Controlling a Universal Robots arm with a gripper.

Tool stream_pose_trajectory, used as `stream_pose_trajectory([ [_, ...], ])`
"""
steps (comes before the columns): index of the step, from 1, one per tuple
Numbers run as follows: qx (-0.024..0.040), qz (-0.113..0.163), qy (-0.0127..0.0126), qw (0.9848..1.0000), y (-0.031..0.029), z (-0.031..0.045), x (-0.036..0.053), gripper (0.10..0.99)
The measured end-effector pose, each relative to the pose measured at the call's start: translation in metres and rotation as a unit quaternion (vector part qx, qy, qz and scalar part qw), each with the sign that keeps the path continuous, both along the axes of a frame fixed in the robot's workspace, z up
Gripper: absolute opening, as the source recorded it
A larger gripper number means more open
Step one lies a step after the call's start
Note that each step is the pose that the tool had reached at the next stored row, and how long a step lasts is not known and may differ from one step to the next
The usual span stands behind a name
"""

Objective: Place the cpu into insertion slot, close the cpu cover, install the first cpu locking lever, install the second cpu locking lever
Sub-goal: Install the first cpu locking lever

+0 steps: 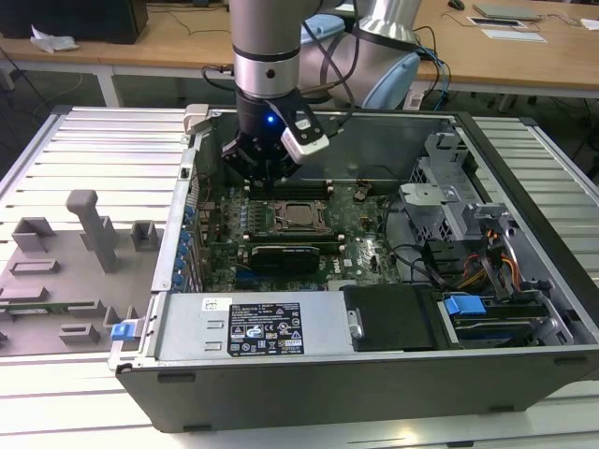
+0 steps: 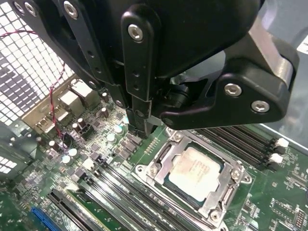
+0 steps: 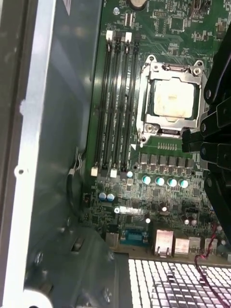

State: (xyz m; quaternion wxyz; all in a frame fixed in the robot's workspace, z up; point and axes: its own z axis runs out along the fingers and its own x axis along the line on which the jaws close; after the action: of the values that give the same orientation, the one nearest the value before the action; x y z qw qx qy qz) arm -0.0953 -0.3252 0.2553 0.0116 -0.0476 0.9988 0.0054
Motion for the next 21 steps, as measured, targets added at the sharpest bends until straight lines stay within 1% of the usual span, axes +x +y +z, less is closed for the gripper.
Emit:
stream_pose_trajectory([
  [1, 0.0038, 0.0, -0.0018, 1.0, 0.0, 0.0, -0.0009, 0.106],
  [3, 0.0113, 0.0, -0.0043, 0.9999, 0.0, 0.0, -0.0016, 0.106],
  [4, 0.0175, 0.0, -0.0064, 0.9998, 0.0, 0.0, -0.0022, 0.106],
  [5, 0.0213, 0.0, -0.0076, 0.9997, 0.0, 0.0, -0.0027, 0.106],
  [6, 0.0274, 0.0, -0.0094, 0.9996, 0.0, 0.0, -0.0039, 0.106],
  [7, 0.0313, 0.0, -0.0103, 0.9995, 0.0, 0.0, -0.0049, 0.106],
  [8, 0.0376, 0.0, -0.0116, 0.9992, 0.0, 0.0, -0.0072, 0.106],
  [9, 0.0423, 0.0, -0.0123, 0.999, 0.0, -0.0001, -0.0092, 0.106],
  [10, 0.0494, 0.0, -0.0132, 0.9987, 0.0, -0.0002, -0.0121, 0.106],
  [11, 0.0529, 0.0, -0.0134, 0.9985, 0.0, -0.0003, -0.0136, 0.106],
  [13, 0.0577, 0.0, -0.0135, 0.9982, 0.0, -0.001, -0.0156, 0.106],
  [14, 0.0612, 0.0, -0.0135, 0.998, 0.0, -0.0014, -0.0166, 0.106],
  [15, 0.066, 0.0, -0.0135, 0.9977, 0.0, -0.0015, -0.0173, 0.106],
  [18, 0.0828, 0.0, -0.0137, 0.9965, 0.0, -0.0018, -0.0193, 0.106],
  [20, 0.0976, 0.0, -0.0137, 0.9951, 0.0, -0.0022, -0.0207, 0.106],
  [21, 0.1033, 0.0, -0.0138, 0.9946, 0.0, -0.0022, -0.021, 0.106],
])
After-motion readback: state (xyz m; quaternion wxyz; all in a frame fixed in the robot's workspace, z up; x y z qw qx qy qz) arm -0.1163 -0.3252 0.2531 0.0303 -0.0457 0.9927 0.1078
